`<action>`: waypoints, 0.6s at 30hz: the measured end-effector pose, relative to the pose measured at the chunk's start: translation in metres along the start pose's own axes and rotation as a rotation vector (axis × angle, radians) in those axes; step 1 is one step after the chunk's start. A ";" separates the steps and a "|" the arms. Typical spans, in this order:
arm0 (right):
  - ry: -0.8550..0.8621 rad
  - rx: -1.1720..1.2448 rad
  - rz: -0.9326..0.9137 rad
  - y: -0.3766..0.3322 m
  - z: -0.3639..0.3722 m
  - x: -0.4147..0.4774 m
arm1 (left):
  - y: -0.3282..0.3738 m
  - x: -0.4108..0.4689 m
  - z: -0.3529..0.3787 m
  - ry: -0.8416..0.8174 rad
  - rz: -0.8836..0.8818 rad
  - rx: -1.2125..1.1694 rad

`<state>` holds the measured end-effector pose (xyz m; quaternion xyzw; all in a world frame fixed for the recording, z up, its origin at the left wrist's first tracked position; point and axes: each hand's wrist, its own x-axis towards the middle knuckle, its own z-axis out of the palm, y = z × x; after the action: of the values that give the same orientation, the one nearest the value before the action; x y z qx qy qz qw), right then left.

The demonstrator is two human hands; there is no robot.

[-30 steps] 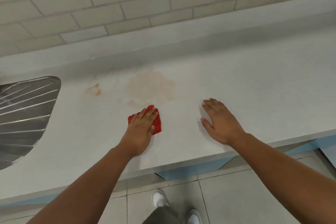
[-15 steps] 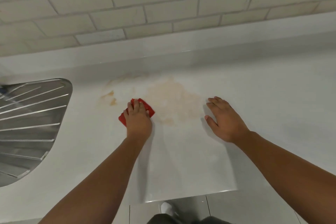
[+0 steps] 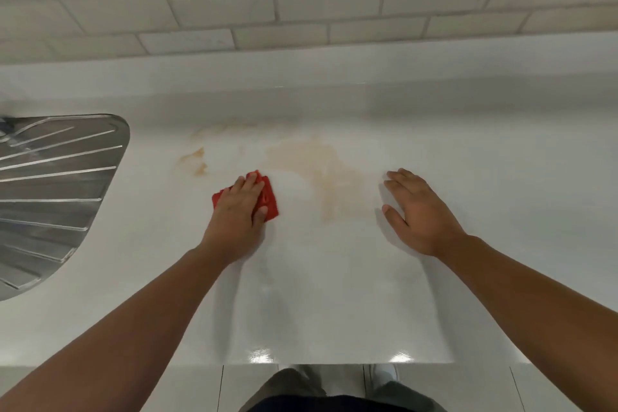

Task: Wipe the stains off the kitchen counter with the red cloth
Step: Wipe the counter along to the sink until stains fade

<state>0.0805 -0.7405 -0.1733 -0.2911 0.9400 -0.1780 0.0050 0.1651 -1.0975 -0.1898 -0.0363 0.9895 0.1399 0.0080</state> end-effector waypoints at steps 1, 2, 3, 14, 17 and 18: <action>-0.002 -0.001 -0.017 0.007 -0.003 -0.002 | 0.012 0.009 0.003 0.022 -0.070 0.040; -0.003 -0.005 -0.027 0.014 -0.006 -0.004 | 0.027 0.019 0.007 0.034 -0.123 0.069; -0.004 -0.010 -0.032 0.019 -0.008 -0.005 | 0.041 0.028 0.012 0.040 -0.149 0.080; -0.042 0.015 -0.129 0.073 -0.027 -0.003 | 0.126 -0.007 0.041 -0.067 0.209 0.023; -0.060 0.011 -0.145 0.084 -0.029 -0.006 | 0.103 -0.013 0.035 -0.003 0.053 0.021; -0.066 0.008 -0.150 0.087 -0.029 -0.007 | 0.102 -0.005 0.033 0.017 -0.039 0.020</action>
<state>0.0357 -0.6598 -0.1764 -0.3662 0.9142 -0.1718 0.0240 0.1627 -0.9898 -0.1930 -0.0569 0.9900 0.1294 0.0027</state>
